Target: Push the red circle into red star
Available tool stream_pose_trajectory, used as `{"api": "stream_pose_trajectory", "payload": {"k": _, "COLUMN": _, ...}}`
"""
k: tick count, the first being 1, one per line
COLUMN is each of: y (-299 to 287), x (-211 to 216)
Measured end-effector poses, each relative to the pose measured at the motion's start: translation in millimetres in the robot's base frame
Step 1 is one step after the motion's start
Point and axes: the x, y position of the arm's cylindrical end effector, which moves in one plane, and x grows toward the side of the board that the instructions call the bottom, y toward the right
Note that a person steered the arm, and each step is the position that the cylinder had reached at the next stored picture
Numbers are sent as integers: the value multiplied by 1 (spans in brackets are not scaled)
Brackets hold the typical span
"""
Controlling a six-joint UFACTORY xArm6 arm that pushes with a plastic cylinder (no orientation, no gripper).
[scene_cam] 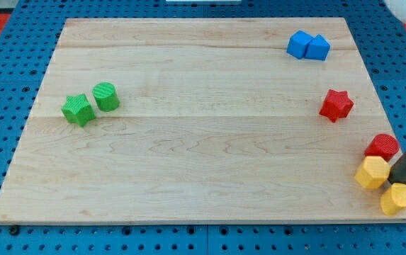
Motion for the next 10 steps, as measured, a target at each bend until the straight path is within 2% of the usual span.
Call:
{"api": "stream_pose_trajectory", "payload": {"k": 2, "y": -45, "x": -47}}
{"api": "stream_pose_trajectory", "payload": {"k": 4, "y": -45, "x": -62}}
{"api": "stream_pose_trajectory", "payload": {"k": 5, "y": -39, "x": -103}}
{"api": "stream_pose_trajectory", "payload": {"k": 6, "y": 7, "x": -123}}
{"api": "stream_pose_trajectory", "payload": {"k": 7, "y": 78, "x": -101}}
{"api": "stream_pose_trajectory", "payload": {"k": 8, "y": 82, "x": -96}}
{"api": "stream_pose_trajectory", "payload": {"k": 9, "y": 78, "x": -57}}
{"api": "stream_pose_trajectory", "payload": {"k": 10, "y": 55, "x": -44}}
